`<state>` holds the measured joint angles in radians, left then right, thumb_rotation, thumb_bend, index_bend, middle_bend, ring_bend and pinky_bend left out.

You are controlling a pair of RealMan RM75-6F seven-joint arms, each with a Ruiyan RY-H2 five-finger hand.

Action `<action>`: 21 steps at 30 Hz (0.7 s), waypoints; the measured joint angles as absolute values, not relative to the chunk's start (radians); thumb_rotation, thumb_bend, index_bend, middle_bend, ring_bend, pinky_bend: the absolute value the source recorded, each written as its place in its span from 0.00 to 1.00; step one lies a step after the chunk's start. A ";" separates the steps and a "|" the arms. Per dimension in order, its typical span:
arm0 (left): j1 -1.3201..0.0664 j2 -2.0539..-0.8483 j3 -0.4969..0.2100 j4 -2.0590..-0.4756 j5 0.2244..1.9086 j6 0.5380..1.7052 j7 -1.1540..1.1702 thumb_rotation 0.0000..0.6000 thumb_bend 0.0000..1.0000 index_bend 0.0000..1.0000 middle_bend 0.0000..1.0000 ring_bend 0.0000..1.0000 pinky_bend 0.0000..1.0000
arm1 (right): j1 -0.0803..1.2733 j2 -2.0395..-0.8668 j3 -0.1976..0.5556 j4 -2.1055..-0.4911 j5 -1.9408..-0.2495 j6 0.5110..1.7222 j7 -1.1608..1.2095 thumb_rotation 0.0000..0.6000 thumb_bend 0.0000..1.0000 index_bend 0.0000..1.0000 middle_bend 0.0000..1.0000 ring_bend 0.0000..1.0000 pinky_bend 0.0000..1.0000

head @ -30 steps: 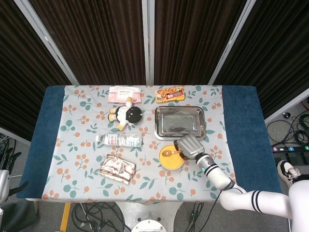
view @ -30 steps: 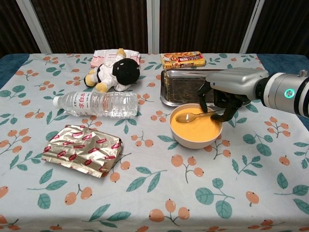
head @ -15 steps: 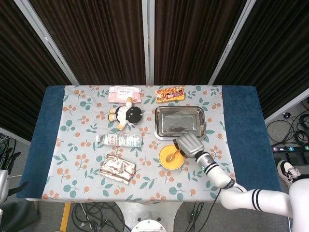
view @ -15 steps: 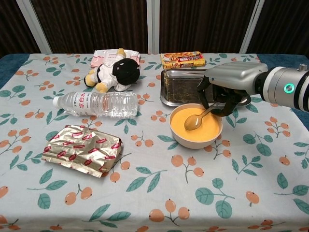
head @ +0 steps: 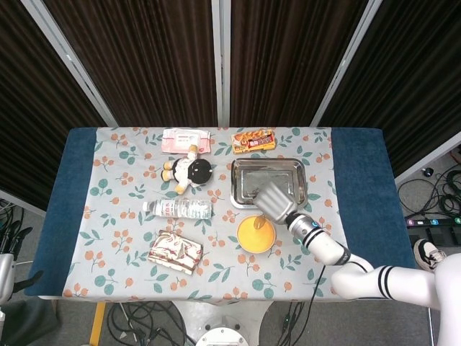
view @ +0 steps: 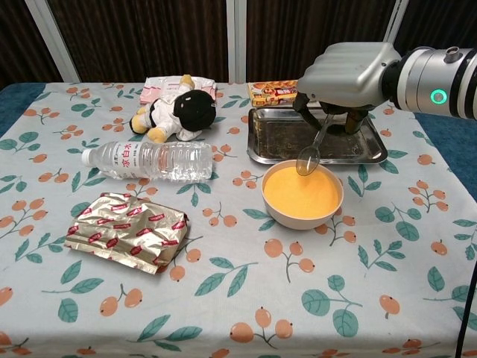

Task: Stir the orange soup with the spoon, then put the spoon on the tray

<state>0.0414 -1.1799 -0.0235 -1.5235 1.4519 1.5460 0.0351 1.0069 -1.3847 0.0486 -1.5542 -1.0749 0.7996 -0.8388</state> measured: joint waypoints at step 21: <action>0.045 -1.185 -0.021 -1.512 1.453 1.544 0.012 1.00 0.06 0.22 0.14 0.12 0.13 | 1.039 -1.457 -0.025 -1.565 -1.107 0.816 -0.975 1.00 0.43 0.76 0.98 0.96 1.00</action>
<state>0.0454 -1.1851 -0.0211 -1.5120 1.4527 1.5439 0.0124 1.0394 -1.4567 -0.0247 -1.5645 -1.1069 0.8163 -0.9748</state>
